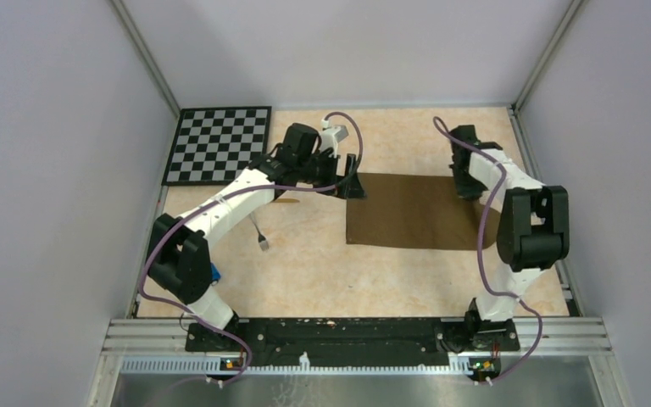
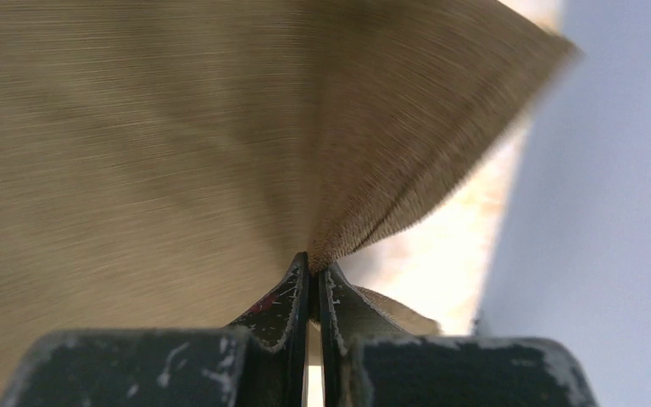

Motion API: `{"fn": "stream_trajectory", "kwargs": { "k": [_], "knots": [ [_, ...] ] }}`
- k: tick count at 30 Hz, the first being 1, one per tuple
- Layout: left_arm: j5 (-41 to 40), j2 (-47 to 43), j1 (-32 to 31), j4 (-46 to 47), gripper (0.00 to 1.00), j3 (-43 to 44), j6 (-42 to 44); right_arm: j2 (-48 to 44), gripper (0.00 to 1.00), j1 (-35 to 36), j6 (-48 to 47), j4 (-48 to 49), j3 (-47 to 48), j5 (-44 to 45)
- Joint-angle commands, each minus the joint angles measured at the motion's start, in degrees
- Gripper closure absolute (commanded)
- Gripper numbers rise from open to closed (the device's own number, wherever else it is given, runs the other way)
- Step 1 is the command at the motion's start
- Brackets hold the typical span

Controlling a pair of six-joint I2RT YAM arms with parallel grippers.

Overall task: Fold the napkin into a case and place the utensils inside
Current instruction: Pick up the rectangle-folded napkin from the center of the board, then fold the rectangle-folded napkin at the center of the board.

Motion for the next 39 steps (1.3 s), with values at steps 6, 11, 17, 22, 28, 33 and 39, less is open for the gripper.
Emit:
{"fn": "stream_trajectory", "kwargs": {
  "k": [6,11,17,22,28,33,39],
  "knots": [
    [0.1,-3.9,1.9,2.0,0.01,-0.2,0.9,1.1,1.0,12.7,14.3,-6.4,10.5,-30.1],
    [0.0,-4.2,2.7,2.0,0.01,-0.3,0.9,6.1,1.0,16.9,19.3,-7.7,15.3,-38.0],
    [0.0,-4.2,3.3,2.2,0.01,-0.4,0.9,7.3,1.0,19.6,27.6,-2.6,15.1,-44.7],
    [0.2,-3.9,3.9,2.3,0.01,-0.6,0.7,7.0,1.0,21.1,31.5,-0.7,15.2,-45.9],
    [0.9,-4.0,4.5,2.9,0.01,-1.0,0.2,8.8,1.0,21.7,35.3,3.9,14.2,-48.3],
    [0.8,-4.1,4.5,2.9,0.01,-1.0,0.2,9.3,1.0,22.1,38.4,7.9,13.7,-49.4],
    [1.0,-4.1,4.6,2.9,0.01,-1.1,0.2,11.1,1.0,22.0,39.2,8.4,14.6,-49.3]
  ]
}}
